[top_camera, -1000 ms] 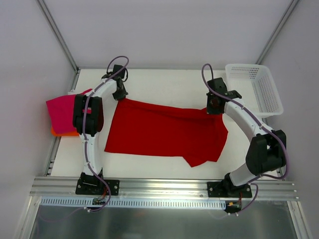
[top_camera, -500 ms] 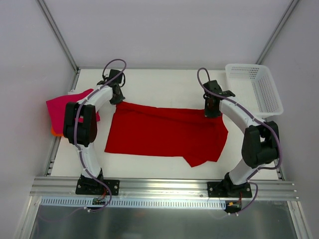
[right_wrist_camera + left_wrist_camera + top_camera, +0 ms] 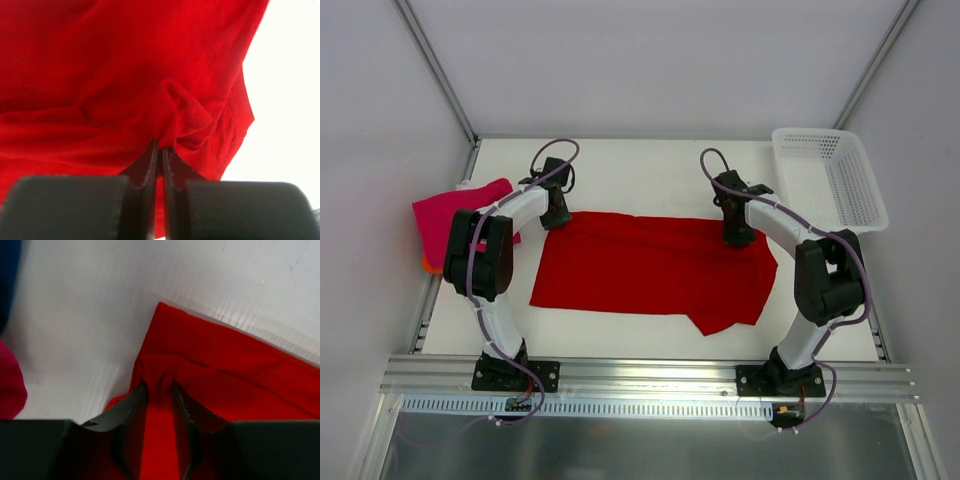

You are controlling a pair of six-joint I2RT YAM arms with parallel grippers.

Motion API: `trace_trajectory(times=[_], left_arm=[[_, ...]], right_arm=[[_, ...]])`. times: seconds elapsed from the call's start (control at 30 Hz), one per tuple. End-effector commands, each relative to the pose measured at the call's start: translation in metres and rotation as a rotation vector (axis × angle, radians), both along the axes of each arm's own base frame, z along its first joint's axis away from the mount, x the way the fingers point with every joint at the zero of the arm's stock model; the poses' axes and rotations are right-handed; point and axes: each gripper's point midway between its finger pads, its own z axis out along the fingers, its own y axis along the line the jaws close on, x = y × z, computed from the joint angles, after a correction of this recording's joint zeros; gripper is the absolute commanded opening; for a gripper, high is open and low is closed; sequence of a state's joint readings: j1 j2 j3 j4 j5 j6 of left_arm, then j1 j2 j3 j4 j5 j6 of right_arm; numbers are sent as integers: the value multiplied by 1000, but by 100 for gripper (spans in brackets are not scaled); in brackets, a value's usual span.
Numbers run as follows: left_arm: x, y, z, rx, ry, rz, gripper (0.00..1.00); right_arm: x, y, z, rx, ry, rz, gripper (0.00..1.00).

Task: Fold and stack the t-shirts
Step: Fold the tshirt

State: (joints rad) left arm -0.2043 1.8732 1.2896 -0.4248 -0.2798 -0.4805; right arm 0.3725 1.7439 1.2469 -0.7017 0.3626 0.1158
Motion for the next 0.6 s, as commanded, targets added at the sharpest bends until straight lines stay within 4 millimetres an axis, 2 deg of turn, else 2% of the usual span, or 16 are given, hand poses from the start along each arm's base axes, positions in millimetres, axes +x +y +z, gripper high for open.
trace_trajectory(times=[0.0, 0.03, 0.07, 0.1, 0.13, 0.2, 0.33, 0.47, 0.53, 0.57], left_arm=[[-13, -2, 16, 15, -32, -6, 29], [-15, -3, 21, 17, -45, -6, 32], [-18, -4, 22, 20, -47, -7, 33], [-22, -4, 25, 20, -54, -8, 41], [-24, -5, 27, 30, -62, -8, 45], [-30, -5, 29, 42, -68, -9, 45], [-33, -7, 49, 36, -122, -13, 45], [-19, -12, 69, 17, -173, -19, 42], [-13, -16, 67, 14, -161, -29, 38], [-8, -19, 71, 5, -169, -32, 33]], right_arm=[[-15, -14, 10, -79, 13, -35, 10], [-18, -15, 11, -82, 16, -45, 26], [-22, -16, 11, -90, 21, -45, 35], [-27, -18, 13, -102, 17, -47, 48], [-32, -18, 15, -109, 16, -53, 50], [-38, -22, 19, -128, 2, -58, 51], [-42, -23, 48, -100, -93, -65, 53], [-29, -16, 68, -72, -147, -33, 55], [-15, -9, 76, -52, -170, -21, 54], [-9, -3, 70, -45, -147, -7, 53]])
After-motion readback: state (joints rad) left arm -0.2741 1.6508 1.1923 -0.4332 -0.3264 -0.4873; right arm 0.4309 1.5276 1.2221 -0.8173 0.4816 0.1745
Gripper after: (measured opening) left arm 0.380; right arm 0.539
